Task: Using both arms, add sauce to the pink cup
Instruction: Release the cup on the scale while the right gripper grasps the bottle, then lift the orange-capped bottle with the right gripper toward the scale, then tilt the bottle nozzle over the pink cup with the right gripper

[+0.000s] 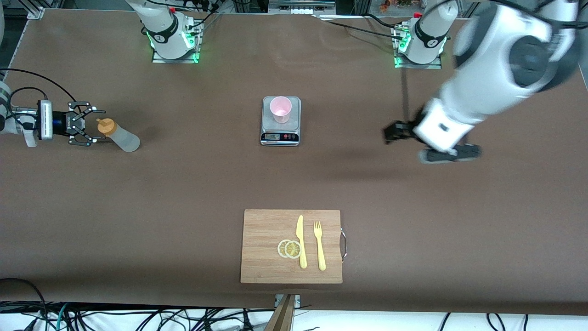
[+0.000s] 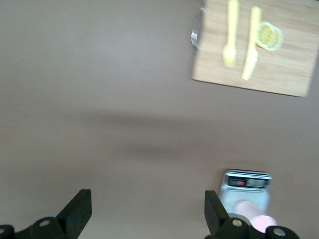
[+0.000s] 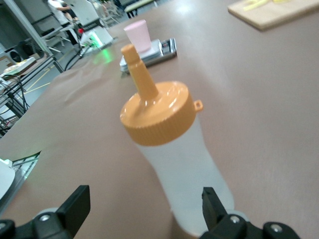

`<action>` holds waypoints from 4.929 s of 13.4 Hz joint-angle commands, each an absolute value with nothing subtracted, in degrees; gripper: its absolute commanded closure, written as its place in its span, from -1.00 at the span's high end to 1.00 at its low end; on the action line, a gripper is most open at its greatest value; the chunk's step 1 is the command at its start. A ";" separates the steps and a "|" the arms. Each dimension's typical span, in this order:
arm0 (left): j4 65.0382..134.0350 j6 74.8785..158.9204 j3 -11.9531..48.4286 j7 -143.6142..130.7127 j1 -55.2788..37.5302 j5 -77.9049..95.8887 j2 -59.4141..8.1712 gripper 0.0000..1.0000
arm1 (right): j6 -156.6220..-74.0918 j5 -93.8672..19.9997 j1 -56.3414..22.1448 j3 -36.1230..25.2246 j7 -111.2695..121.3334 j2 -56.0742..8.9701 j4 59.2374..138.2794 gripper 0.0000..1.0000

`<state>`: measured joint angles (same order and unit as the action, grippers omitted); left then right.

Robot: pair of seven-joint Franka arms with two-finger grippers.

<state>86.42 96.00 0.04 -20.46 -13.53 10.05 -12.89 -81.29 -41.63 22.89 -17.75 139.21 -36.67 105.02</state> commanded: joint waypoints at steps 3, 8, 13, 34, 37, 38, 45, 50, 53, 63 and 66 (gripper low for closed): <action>85.18 90.10 -4.84 -6.09 -5.29 9.06 -8.79 1.00 | -73.66 -44.65 24.78 -17.49 146.33 -41.92 100.90 1.00; 80.95 82.97 -4.83 -1.49 -3.87 7.47 -8.61 1.00 | -71.28 -47.10 26.54 -16.79 148.10 -47.02 96.07 1.00; 80.86 83.06 -4.75 -1.49 -3.96 7.30 -9.58 1.00 | -71.37 -48.95 26.19 -14.60 148.01 -49.30 96.06 1.00; 80.77 83.23 -3.87 -1.41 -5.63 4.92 -10.20 1.00 | -71.90 -46.23 21.90 -10.28 138.27 -48.61 92.82 -0.83; 80.77 83.23 -3.87 -1.32 -5.63 5.10 -10.28 1.00 | -71.81 -43.51 18.47 -10.28 131.42 -44.93 92.46 -0.93; 80.77 83.23 -3.87 -1.32 -5.63 5.10 -10.28 1.00 | -72.07 -42.46 16.37 -10.28 128.26 -42.65 92.46 -0.93; 80.51 83.23 -3.87 -1.32 -5.63 5.36 -10.55 1.00 | -79.00 -34.64 1.08 -10.11 104.52 -29.80 92.90 -0.93; 80.42 83.23 -3.87 -1.32 -5.63 5.36 -10.55 1.00 | -87.79 -24.64 -9.56 -5.82 91.44 -26.55 92.64 -0.92; 80.51 83.23 -3.87 -1.23 -5.63 5.36 -10.55 1.00 | -89.21 -16.11 -13.00 -0.11 83.52 -25.40 92.55 -0.92; 80.51 83.23 -3.87 -1.23 -5.54 5.45 -10.55 1.00 | -88.77 3.06 -17.66 18.89 55.92 -24.26 93.08 -0.90; 80.42 83.23 -3.96 -1.23 -5.62 5.45 -10.63 1.00 | -88.59 5.97 -20.82 19.34 51.96 -24.78 93.60 -0.90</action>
